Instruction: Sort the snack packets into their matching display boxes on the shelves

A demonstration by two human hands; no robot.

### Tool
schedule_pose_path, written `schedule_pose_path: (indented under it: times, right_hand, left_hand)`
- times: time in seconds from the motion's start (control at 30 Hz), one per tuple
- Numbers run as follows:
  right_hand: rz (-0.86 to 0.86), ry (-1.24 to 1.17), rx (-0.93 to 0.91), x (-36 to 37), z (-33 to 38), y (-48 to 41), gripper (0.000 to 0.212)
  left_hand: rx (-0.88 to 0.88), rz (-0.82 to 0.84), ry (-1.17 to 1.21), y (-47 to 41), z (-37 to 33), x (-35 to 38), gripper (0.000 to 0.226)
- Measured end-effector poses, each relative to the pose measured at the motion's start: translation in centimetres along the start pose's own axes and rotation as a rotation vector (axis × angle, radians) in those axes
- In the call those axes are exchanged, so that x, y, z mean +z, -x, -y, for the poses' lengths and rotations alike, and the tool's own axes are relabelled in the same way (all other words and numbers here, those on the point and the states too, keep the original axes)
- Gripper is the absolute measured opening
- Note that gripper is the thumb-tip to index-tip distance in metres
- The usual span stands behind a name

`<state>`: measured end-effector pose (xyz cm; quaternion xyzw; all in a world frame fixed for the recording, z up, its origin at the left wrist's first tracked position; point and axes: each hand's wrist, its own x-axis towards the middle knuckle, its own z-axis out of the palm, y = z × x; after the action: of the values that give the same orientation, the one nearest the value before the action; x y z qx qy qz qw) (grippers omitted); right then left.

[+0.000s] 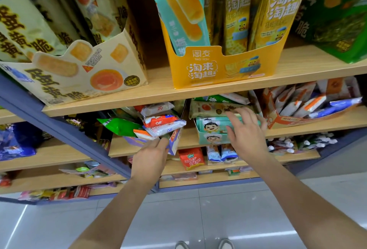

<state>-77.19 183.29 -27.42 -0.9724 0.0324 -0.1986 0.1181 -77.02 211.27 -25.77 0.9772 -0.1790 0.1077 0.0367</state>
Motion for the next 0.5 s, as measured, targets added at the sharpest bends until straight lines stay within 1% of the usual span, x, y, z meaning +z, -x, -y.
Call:
schedule_pose_path:
  times: [0.1, 0.17, 0.23, 0.3, 0.4, 0.47, 0.5]
  right_hand:
    - [-0.019, -0.011, 0.158, -0.7, -1.8, 1.0, 0.032]
    - [0.025, -0.072, 0.187, -0.7, -3.0, 0.9, 0.026]
    - [0.06, -0.121, 0.172, -0.5, -3.8, 0.3, 0.023]
    - [0.064, -0.145, 0.159, -0.6, -3.9, -0.6, 0.023]
    - [0.12, -0.148, 0.087, -1.0, -4.3, -1.4, 0.023]
    - [0.164, -0.197, 0.053, -2.0, -4.9, -1.4, 0.025]
    - [0.149, -0.233, 0.046, -2.7, -5.2, -1.3, 0.026]
  left_hand:
    - [0.036, -0.026, 0.017, -0.4, -0.1, 0.3, 0.027]
    - [0.098, -0.028, 0.058, -0.4, -1.3, 0.6, 0.024]
    - [0.178, -0.025, 0.141, -0.6, -3.5, 0.9, 0.022]
    - [0.216, -0.035, 0.236, -1.4, -6.0, 0.9, 0.021]
    - [0.205, -0.035, 0.36, -3.1, -9.1, 0.3, 0.02]
    - [0.184, -0.039, 0.387, -3.9, -10.6, -0.4, 0.02]
    - [0.183, -0.043, 0.398, -4.2, -11.2, -1.0, 0.02]
